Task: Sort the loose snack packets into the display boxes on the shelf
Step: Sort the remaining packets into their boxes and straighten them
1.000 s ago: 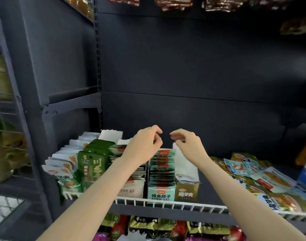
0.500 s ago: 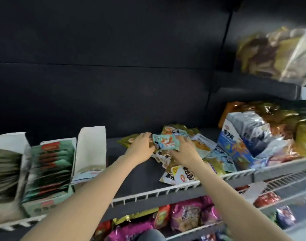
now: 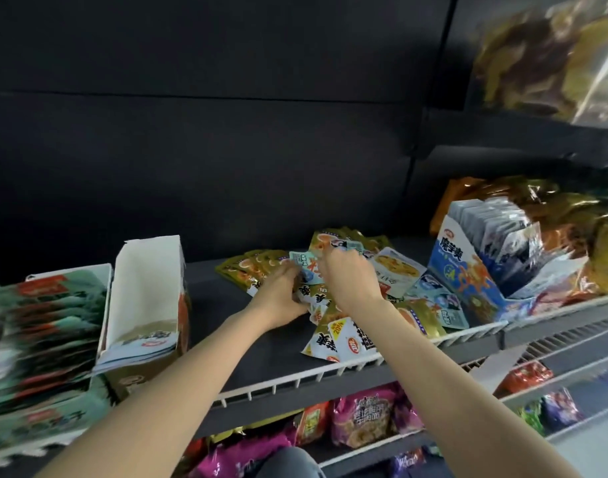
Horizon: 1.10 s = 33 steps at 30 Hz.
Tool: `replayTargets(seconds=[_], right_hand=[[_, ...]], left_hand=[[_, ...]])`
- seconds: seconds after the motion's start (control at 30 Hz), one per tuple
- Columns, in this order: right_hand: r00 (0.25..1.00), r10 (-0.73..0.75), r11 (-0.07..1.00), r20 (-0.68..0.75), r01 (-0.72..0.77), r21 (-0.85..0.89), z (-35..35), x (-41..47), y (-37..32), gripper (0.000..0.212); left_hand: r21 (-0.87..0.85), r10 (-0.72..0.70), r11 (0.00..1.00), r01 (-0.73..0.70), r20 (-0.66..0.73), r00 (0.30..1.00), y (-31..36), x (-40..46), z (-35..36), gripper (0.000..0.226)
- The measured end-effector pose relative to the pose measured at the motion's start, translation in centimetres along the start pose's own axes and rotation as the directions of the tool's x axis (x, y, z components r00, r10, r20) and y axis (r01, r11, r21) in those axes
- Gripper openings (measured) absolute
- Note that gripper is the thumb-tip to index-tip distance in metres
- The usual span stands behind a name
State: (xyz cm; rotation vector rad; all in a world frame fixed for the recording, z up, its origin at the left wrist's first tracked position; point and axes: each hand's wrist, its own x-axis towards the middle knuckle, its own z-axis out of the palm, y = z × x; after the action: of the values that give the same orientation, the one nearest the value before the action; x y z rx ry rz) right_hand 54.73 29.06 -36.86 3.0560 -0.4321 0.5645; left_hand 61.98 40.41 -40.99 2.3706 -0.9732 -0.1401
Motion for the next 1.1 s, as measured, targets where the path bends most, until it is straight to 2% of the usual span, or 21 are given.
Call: replayTargets(seconds=[0.07,0.13,0.23,0.3,0.33,0.37,0.43,0.47,0.53,0.63,0.73,0.9,1.0,1.1], right_hand=[[0.988,0.118,0.937,-0.095,-0.078,0.341,-1.5,-0.1,-0.9,0.019],[0.967,0.235,0.771,-0.101,-0.121,0.626,-3.2,-0.3,-1.9,0.027],[0.948,0.302,0.58,-0.1,-0.1,0.808,-6.4,-0.7,-4.1,0.031],[0.957,0.29,0.313,0.021,-0.116,0.943,-8.4,-1.1,-5.9,0.029],[0.96,0.275,0.237,0.055,-0.123,0.964,-8.9,-1.2,-6.6,0.026],[0.965,0.26,0.271,0.035,-0.108,0.957,-9.4,-1.3,-7.2,0.025],[0.981,0.19,0.465,-0.041,-0.053,0.884,-10.2,-1.7,-8.9,0.048],[0.989,0.139,0.494,-0.057,-0.019,0.87,-10.7,-1.9,-10.1,0.058],[0.996,0.068,0.42,-0.058,0.024,0.907,-11.8,-2.5,-13.1,0.057],[0.993,0.041,0.322,-0.109,0.09,0.942,-13.3,-2.9,-18.1,0.034],[0.973,-0.026,0.367,-0.229,0.222,0.903,-14.1,-3.2,-22.9,0.009],[0.96,-0.077,0.363,-0.269,0.279,0.889,-13.7,-3.8,-29.5,0.004],[0.958,-0.118,0.409,-0.262,0.287,0.866,-12.6,-4.3,-32.0,0.004],[0.958,-0.177,0.497,-0.225,0.284,0.82,-11.4,-4.6,-33.1,0.013]], left_hand=[[-0.049,0.036,0.998,-0.033,0.06,0.998,0.7,-1.1,-0.8,0.087],[-0.171,0.047,0.984,-0.045,0.006,0.999,1.5,-2.0,-1.8,0.084],[-0.154,0.031,0.985,-0.076,-0.276,0.961,2.7,-3.8,-4.4,0.047],[-0.091,0.009,0.994,-0.058,-0.471,0.882,3.1,-5.6,-7.1,0.022],[-0.102,-0.015,0.994,-0.045,-0.524,0.851,3.1,-6.6,-8.6,0.023],[-0.119,-0.031,0.992,-0.043,-0.553,0.832,3.0,-7.6,-10.2,0.024],[-0.106,-0.022,0.993,-0.049,-0.581,0.813,2.2,-10.1,-13.4,0.022],[-0.085,-0.003,0.995,-0.059,-0.596,0.803,1.6,-11.5,-15.0,0.02],[-0.059,0.031,0.995,-0.086,-0.623,0.782,0.2,-14.5,-17.9,0.017],[-0.041,0.036,0.995,-0.087,-0.683,0.73,-2.5,-19.1,-21.9,0.016],[-0.101,-0.025,0.992,-0.071,-0.73,0.683,-4.6,-23.0,-25.1,0.016],[-0.1,-0.06,0.994,-0.036,-0.81,0.583,-7.8,-27.7,-28.5,0.008],[-0.075,-0.1,0.995,0.067,-0.79,0.605,-10.3,-29.0,-29.1,0.012],[-0.065,-0.171,0.982,0.176,-0.694,0.699,-12.4,-29.6,-29.0,0.013]])
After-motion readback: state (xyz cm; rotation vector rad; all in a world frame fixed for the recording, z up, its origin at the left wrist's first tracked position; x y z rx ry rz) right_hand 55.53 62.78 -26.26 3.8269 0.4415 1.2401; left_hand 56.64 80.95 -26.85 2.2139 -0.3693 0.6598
